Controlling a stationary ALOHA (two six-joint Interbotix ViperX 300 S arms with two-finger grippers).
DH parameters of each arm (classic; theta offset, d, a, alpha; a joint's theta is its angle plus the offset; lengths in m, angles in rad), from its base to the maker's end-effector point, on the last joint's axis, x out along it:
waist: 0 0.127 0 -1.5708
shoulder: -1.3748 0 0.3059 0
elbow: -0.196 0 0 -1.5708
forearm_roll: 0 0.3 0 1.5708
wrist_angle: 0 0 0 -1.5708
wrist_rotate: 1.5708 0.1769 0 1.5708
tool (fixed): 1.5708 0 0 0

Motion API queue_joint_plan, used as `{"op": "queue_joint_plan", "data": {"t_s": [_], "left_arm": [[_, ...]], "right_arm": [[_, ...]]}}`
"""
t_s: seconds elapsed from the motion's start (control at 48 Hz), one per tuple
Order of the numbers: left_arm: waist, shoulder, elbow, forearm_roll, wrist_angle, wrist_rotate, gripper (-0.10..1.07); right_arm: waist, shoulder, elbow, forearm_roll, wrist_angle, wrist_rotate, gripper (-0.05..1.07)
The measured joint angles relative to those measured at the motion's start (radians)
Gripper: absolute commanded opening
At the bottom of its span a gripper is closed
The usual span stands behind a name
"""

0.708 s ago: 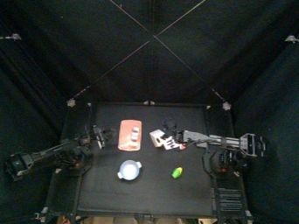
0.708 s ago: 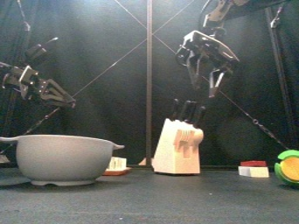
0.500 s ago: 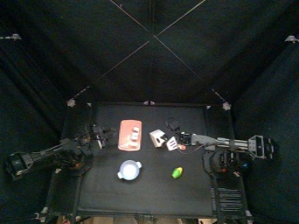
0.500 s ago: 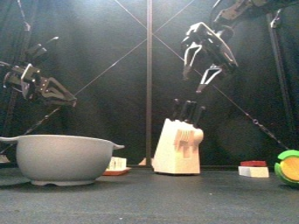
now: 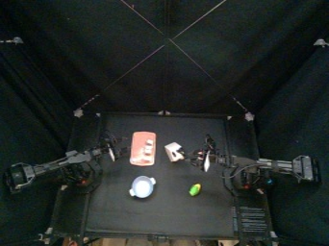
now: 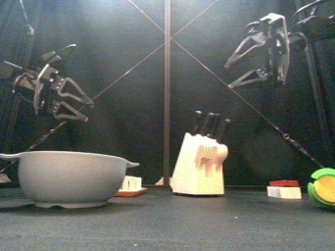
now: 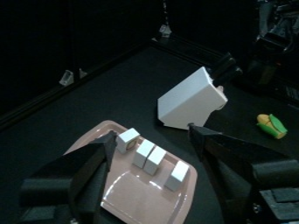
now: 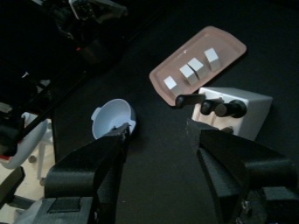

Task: Grab sushi piece from plate

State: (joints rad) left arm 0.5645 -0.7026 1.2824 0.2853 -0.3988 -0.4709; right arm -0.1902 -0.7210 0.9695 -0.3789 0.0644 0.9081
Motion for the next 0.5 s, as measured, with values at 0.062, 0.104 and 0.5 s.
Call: {"op": "queue_joint_plan", "data": {"t_s": [0.062, 0.104, 0.5], "left_arm": [[-0.028, 0.0, -0.023, -0.048, 0.037, 0.003, 1.03], [-0.043, 0.0, -0.04, -0.077, 0.06, 0.003, 1.03], [-0.137, 0.092, -0.219, -0.325, 0.276, 0.005, 1.03]], "right_arm": [[-0.002, -0.02, 0.015, -0.038, -0.029, -0.005, 0.88], [0.0, -0.026, 0.025, -0.069, -0.049, -0.003, 0.88], [0.009, -0.028, 0.114, -0.252, -0.259, 0.003, 0.88]]}}
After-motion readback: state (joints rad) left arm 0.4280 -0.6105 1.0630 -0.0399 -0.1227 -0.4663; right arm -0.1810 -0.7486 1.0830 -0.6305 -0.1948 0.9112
